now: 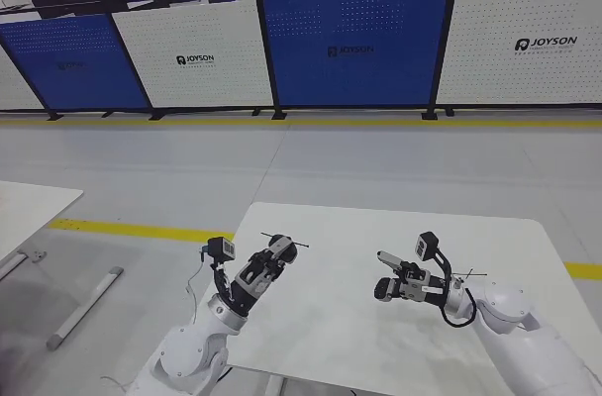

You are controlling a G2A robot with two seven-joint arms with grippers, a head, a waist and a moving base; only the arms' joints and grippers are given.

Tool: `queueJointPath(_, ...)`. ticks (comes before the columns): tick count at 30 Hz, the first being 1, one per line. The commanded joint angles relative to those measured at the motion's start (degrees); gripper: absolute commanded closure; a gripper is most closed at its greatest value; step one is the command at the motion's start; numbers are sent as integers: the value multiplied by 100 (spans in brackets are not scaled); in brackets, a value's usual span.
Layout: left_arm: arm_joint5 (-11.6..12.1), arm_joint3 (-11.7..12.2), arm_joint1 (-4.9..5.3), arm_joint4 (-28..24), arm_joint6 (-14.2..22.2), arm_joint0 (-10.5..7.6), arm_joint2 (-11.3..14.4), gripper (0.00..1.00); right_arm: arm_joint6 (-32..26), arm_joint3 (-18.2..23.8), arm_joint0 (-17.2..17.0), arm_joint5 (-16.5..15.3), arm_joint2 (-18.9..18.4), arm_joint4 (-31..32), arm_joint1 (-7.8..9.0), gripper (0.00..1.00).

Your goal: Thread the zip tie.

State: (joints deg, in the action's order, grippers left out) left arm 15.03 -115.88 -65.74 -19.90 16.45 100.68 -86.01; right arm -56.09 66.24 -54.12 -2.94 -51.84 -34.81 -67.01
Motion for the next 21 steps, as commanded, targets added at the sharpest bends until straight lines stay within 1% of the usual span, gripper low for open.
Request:
queueJointPath(1,1,1,0,11,-5,-1,3,100,0,0,0,0,0,0,0,0)
queueJointPath(5,-11,7,0,29,-5,-6,9,100,0,0,0,0,0,0,0,0)
queueJointPath(9,-212,128,4,593,62,-98,187,100,0,0,0,0,0,0,0,0)
queueJointPath(11,-232,226,-1,908,-8,-173,280,100,0,0,0,0,0,0,0,0)
queueJointPath(12,-221,315,-7,1141,-76,-216,373,100,0,0,0,0,0,0,0,0)
queueJointPath(13,-219,393,-14,1279,-125,-248,456,100,0,0,0,0,0,0,0,0)
queueJointPath(14,-243,516,-24,1421,-169,-301,575,100,0,0,0,0,0,0,0,0)
queueJointPath(16,-258,735,-43,1620,-287,-407,733,100,0,0,0,0,0,0,0,0)
queueJointPath(17,-269,879,-55,1683,-314,-456,836,100,0,0,0,0,0,0,0,0)
queueJointPath(18,-315,1075,-70,1680,-286,-541,966,100,0,0,0,0,0,0,0,0)
queueJointPath(19,-343,1238,-80,1738,-302,-617,1037,100,0,0,0,0,0,0,0,0)
queueJointPath(21,-369,1487,-101,1786,-340,-762,1172,100,0,0,0,0,0,0,0,0)
